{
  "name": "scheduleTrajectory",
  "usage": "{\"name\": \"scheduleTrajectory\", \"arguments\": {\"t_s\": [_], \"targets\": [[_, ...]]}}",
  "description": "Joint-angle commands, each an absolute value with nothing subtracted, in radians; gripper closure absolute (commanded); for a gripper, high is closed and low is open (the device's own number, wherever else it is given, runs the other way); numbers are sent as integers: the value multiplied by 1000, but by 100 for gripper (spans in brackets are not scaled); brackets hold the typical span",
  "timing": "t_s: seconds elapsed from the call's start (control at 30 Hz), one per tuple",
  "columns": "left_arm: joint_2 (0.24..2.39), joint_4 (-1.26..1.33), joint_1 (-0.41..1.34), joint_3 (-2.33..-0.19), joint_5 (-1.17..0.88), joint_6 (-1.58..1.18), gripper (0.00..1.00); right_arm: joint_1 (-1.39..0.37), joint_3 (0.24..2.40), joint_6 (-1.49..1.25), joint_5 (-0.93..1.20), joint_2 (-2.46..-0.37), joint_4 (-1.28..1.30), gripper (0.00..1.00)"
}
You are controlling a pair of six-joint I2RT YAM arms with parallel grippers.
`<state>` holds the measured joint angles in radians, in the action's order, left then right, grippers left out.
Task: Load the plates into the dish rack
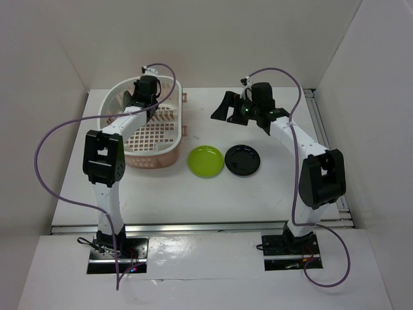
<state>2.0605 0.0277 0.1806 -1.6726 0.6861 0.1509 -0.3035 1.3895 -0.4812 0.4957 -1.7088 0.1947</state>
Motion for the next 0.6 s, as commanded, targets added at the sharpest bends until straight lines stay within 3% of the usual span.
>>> {"name": "scheduleTrajectory", "arguments": {"t_s": [0.0,0.57], "targets": [[2072,71,175,-1692,684,135,100,-310,1439,-483,517,-1715,175,0],[2109,0,147,-1744,661,71,100,-310,1448,-492,545,-1733,166,0]]}}
